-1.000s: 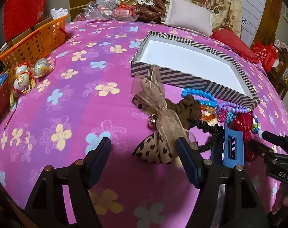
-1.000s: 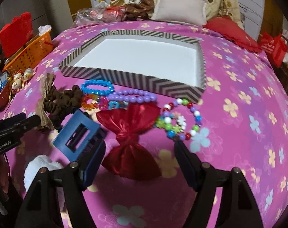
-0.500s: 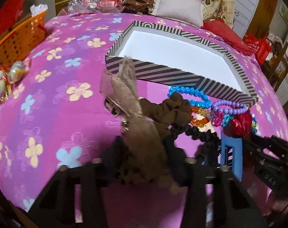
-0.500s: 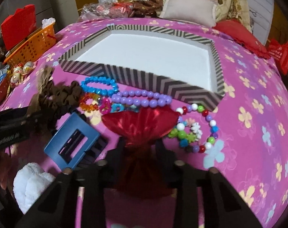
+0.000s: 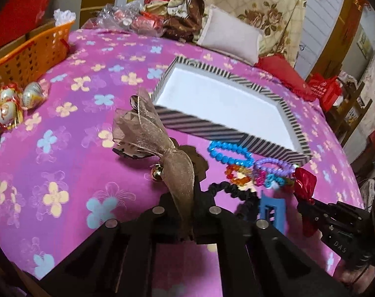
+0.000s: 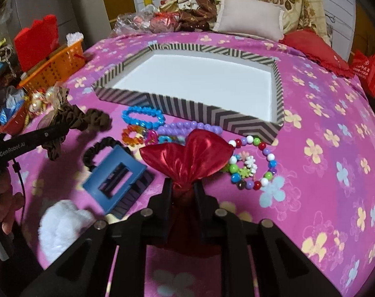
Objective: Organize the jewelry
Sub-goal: 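Carry both bows into the striped box and open both tools to release them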
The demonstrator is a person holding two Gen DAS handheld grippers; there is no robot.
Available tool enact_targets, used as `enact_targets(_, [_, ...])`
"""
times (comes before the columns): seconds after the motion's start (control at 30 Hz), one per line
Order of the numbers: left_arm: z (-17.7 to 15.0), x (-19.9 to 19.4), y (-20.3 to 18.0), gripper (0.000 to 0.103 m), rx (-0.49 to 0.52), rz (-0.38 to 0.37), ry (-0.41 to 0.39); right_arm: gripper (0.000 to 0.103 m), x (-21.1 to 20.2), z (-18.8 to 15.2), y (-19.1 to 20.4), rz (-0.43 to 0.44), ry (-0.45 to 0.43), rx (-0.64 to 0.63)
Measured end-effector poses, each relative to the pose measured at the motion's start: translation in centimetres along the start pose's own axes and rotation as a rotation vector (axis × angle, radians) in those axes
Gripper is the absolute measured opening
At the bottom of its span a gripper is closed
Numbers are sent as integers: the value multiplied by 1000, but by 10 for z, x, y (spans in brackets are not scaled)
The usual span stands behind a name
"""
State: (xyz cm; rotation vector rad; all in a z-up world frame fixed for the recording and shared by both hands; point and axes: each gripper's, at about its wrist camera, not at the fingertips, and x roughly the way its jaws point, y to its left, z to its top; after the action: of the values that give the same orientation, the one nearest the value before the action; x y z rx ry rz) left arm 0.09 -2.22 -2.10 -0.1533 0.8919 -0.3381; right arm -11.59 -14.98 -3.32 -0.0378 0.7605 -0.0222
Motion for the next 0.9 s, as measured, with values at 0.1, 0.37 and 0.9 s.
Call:
enact_targets(0.1, [4, -11, -4, 0, 19, 7, -23, 16, -15, 3, 0, 25, -29, 8])
enact_targets(0.37, [32, -26, -23, 0, 79, 25, -81, 16, -30, 30, 0, 76, -78, 32])
enact_targets(0.9, [148, 76, -39, 0, 103, 112, -44, 16, 68, 182, -10, 90, -72, 122])
